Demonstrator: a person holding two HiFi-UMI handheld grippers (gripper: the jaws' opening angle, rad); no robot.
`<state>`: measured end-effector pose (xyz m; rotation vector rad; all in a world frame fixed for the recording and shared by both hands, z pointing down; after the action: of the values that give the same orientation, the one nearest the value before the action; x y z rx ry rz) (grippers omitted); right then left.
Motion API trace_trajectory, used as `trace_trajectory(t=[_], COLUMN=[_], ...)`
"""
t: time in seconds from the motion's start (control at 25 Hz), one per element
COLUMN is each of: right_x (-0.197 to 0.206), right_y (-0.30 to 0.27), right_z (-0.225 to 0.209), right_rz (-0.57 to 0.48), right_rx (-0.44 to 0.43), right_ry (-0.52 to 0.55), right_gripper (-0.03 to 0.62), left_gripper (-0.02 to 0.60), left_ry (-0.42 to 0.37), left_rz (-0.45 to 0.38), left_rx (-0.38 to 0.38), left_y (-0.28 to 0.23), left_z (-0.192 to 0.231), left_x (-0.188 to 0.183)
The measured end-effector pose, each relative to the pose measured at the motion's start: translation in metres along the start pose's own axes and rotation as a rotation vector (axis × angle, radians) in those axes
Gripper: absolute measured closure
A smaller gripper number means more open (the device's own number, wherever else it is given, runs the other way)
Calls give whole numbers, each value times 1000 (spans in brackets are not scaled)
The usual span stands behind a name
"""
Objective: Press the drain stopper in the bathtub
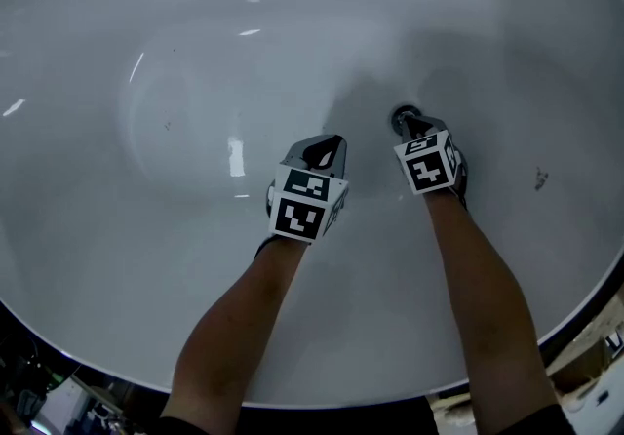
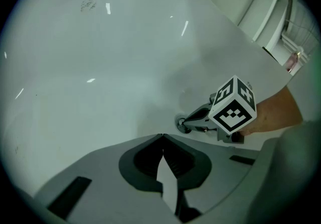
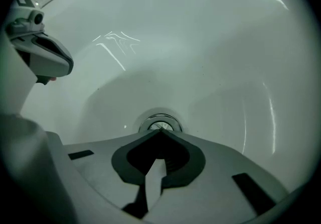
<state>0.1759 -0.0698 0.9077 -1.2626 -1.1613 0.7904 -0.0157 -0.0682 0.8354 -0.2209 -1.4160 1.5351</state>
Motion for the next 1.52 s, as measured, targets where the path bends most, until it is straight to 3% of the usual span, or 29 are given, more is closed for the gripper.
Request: trace_trajectory(t=[0.16, 0.44, 0.72, 0.92, 1.08, 1.24, 1.52], right_x=[4, 0, -25, -48, -59, -5, 73], right_y=[3, 43, 173, 301, 404, 500, 630], right_z=[-2, -9, 9, 40, 60, 84, 124], right_rz=[14, -72, -204, -269, -382, -419, -612], right_rx=[35, -55, -81, -109, -123, -112, -178], right_ry=[25, -116, -97, -98, -135, -142, -279], right_gripper=[576, 579, 579, 579, 579, 579, 579], left_gripper=[568, 568, 568, 568, 568, 568, 568], left_ry=[-24, 9, -25, -23, -16, -6, -137], left_rz=[-4, -29, -118, -178, -264, -295, -352], left_rx=[7, -34, -95, -92, -140, -125, -127], left_y=[6, 54, 150, 260, 351, 433, 554], left_z=[-9, -13, -53, -93, -114, -180, -275], left_x=[-5, -14, -59, -101, -140, -148, -131])
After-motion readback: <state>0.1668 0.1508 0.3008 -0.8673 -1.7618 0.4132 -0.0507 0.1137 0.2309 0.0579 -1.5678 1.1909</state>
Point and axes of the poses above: the fingertips, and each gripper's own axes: y backward along the fingers, z to its left, x out of its underside, the point moved 8 cm from there along y, backward along the fingers, and after that the axes turned 10 degrees about -y, right-handed, at the moved point
